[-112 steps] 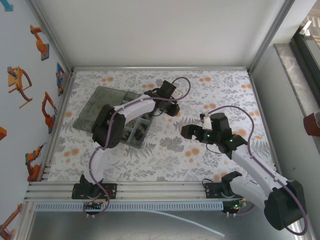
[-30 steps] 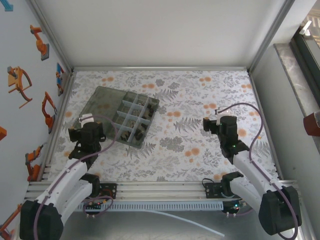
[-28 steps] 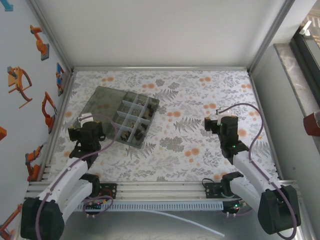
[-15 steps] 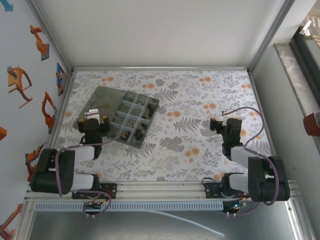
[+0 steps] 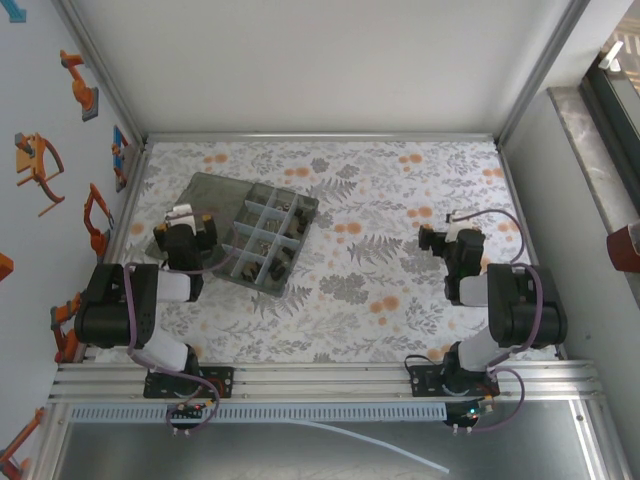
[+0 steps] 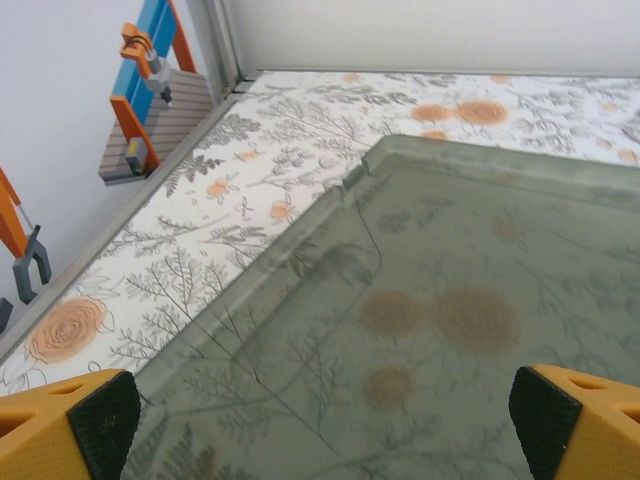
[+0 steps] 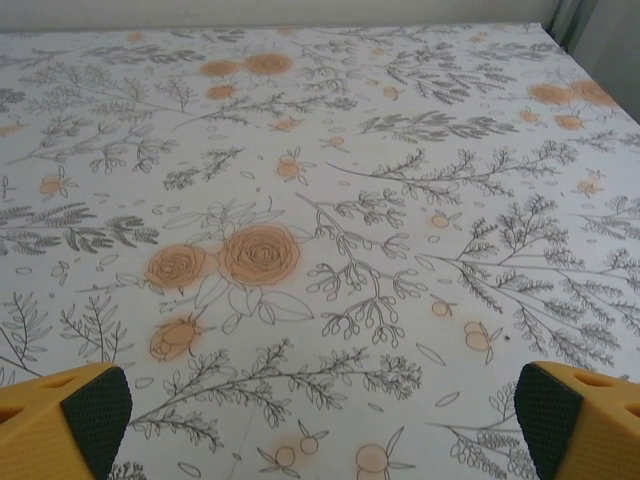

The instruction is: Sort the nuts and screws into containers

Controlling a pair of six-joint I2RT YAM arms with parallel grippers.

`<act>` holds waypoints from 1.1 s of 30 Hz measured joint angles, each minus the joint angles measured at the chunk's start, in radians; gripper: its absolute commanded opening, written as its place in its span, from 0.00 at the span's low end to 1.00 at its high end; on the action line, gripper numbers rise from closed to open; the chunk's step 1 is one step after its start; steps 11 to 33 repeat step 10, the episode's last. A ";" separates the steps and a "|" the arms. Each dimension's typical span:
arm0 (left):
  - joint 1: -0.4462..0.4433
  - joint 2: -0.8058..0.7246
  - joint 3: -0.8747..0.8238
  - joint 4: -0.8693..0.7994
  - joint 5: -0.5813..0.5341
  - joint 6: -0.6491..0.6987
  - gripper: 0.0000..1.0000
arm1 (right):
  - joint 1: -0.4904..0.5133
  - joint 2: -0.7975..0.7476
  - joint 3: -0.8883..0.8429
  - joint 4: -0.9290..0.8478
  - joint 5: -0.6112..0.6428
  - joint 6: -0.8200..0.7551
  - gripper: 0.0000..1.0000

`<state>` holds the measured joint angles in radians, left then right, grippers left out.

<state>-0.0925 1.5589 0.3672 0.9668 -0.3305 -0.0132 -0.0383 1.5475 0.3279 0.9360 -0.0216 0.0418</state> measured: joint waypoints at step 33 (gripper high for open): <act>0.003 0.000 0.005 -0.063 0.016 -0.018 0.97 | 0.000 0.000 0.025 -0.012 -0.013 0.000 1.00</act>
